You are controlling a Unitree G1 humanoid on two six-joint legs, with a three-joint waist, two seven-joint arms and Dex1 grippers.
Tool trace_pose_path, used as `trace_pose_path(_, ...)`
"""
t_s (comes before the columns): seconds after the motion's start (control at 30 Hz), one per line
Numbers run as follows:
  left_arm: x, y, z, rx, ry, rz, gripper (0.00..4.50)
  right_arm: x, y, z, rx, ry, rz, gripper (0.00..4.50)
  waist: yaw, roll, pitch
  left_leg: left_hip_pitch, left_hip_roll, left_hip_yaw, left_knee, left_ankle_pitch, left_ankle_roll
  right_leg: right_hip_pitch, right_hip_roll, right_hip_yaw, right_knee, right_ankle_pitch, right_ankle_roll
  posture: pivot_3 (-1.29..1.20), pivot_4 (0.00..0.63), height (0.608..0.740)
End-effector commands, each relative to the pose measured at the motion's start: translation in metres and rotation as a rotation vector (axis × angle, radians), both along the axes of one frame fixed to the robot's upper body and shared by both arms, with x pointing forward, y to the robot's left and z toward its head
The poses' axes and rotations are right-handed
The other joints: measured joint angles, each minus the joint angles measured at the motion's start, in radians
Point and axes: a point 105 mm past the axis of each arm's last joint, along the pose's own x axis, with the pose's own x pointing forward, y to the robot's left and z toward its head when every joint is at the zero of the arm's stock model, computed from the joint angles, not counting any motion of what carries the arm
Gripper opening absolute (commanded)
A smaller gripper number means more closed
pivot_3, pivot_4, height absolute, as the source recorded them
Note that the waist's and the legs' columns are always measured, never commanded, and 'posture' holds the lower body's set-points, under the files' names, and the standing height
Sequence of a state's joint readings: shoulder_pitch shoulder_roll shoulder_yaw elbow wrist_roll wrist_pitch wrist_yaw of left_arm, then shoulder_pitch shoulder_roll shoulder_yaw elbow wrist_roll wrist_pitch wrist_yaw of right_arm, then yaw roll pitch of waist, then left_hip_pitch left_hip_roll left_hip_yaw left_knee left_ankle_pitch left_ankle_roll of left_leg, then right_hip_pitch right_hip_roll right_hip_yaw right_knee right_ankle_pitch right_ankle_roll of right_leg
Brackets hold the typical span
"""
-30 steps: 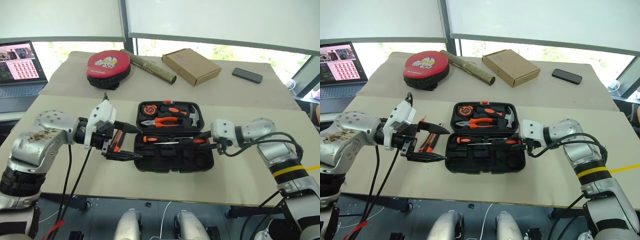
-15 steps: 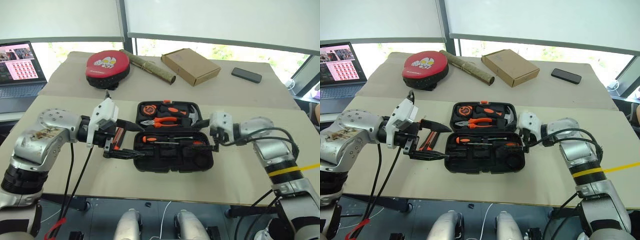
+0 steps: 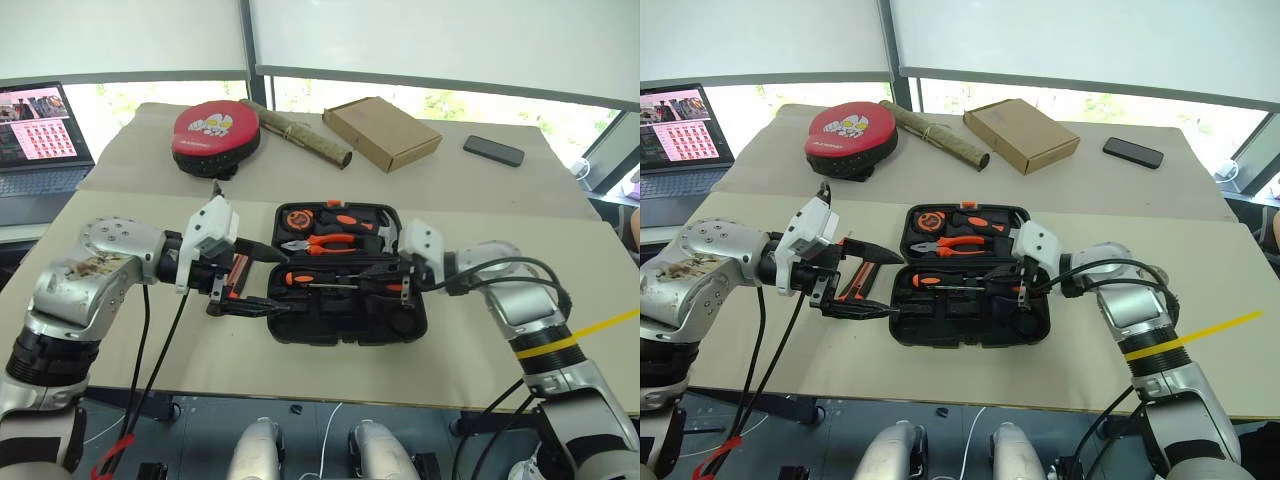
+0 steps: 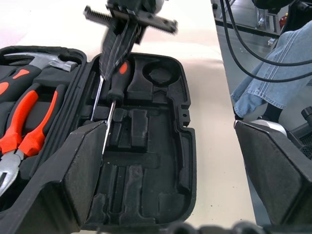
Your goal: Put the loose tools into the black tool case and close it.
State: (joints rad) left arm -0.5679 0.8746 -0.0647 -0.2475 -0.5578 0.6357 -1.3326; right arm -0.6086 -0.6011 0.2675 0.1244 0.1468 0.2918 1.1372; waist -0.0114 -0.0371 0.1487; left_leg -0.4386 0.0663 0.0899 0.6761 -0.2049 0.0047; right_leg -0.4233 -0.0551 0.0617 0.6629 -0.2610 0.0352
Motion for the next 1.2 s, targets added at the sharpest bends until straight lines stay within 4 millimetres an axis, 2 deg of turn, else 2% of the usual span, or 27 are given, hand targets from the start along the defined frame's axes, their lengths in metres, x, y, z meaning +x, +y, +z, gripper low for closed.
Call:
trace_pose_path(0.03,-0.001,-0.002,0.007,-0.001,-0.038,-0.022,4.50,0.001,0.002,-0.003,-0.055,-0.024,0.003,0.05,0.000,0.000,0.000,0.000,0.000,0.000,0.000,0.000,0.000,0.000,0.000,0.000,0.000,0.000,0.000,0.00,0.150,0.740)
trace_pose_path(0.17,-0.001,-0.002,0.005,0.000,-0.038,-0.022,4.50,-0.006,-0.002,-0.027,-0.223,-0.036,0.073,0.05,0.000,0.000,0.000,0.000,0.000,0.000,0.000,0.000,0.000,0.000,0.000,0.000,0.000,0.000,0.000,0.00,0.150,0.740)
trace_pose_path(0.37,-0.001,-0.003,0.004,0.000,-0.040,-0.020,4.50,0.002,0.003,-0.024,-0.245,-0.050,0.036,0.05,-0.001,-0.001,-0.001,0.001,0.000,0.000,0.000,0.000,0.000,0.001,0.000,0.000,0.000,0.000,0.000,0.00,0.150,0.740)
trace_pose_path(0.47,-0.002,-0.003,0.003,-0.002,-0.042,-0.019,4.50,-0.001,0.012,-0.008,-0.174,-0.050,0.053,0.05,-0.001,-0.001,-0.001,0.002,0.000,0.000,0.000,0.000,0.000,0.002,0.000,0.000,0.001,0.000,0.000,0.00,0.150,0.740)
trace_pose_path(0.57,-0.001,0.001,0.001,0.004,-0.043,0.003,4.50,0.001,0.014,0.022,-0.058,-0.071,0.024,0.05,-0.001,-0.001,0.000,0.002,0.000,0.000,0.000,0.000,0.000,0.001,0.000,0.000,0.001,0.000,0.000,0.00,0.150,0.740)
trace_pose_path(0.63,0.001,0.005,-0.001,0.007,-0.046,0.036,4.50,0.001,0.013,0.046,0.042,-0.088,0.002,0.05,0.000,0.000,0.000,0.001,0.000,0.000,0.000,0.000,0.000,0.001,0.000,0.000,0.001,0.000,0.000,0.00,0.150,0.740)
trace_pose_path(0.73,0.003,0.021,-0.003,-0.002,-0.044,0.142,4.50,-0.007,-0.001,0.079,0.179,-0.068,-0.039,0.05,0.000,0.000,0.000,0.000,0.000,0.000,0.000,0.000,0.000,0.000,0.000,0.000,0.001,0.000,0.000,0.00,0.150,0.740)
trace_pose_path(0.87,0.002,0.058,-0.010,-0.021,-0.042,0.388,4.50,-0.037,-0.018,0.102,0.241,-0.046,-0.009,1.10,0.000,0.000,0.000,0.001,0.001,0.000,-0.002,0.000,0.000,0.000,-0.001,0.000,0.000,0.000,0.000,0.00,0.150,0.740)
trace_pose_path(0.97,-0.014,0.096,-0.025,-0.033,0.005,0.596,4.50,-0.058,-0.021,0.111,0.281,-0.025,0.026,2.19,-0.007,-0.001,0.000,0.001,0.001,0.000,-0.003,0.000,0.000,0.000,-0.001,-0.002,0.000,0.000,-0.001,0.00,0.150,0.740)
trace_pose_path(1.1,-0.032,0.134,-0.044,-0.003,0.034,0.810,4.50,-0.075,-0.020,0.115,0.306,-0.003,0.046,3.50,-0.008,-0.001,0.001,0.005,0.002,0.001,-0.008,0.000,-0.001,0.000,-0.002,0.000,0.000,-0.001,-0.003,0.00,0.150,0.740)
trace_pose_path(1.2,-0.046,0.162,-0.061,0.043,0.059,0.987,4.50,-0.087,-0.019,0.110,0.287,0.009,0.060,4.49,0.000,-0.002,0.001,0.007,0.002,0.001,-0.008,0.000,-0.001,0.001,-0.003,-0.001,0.000,-0.002,-0.004,0.00,0.150,0.740)
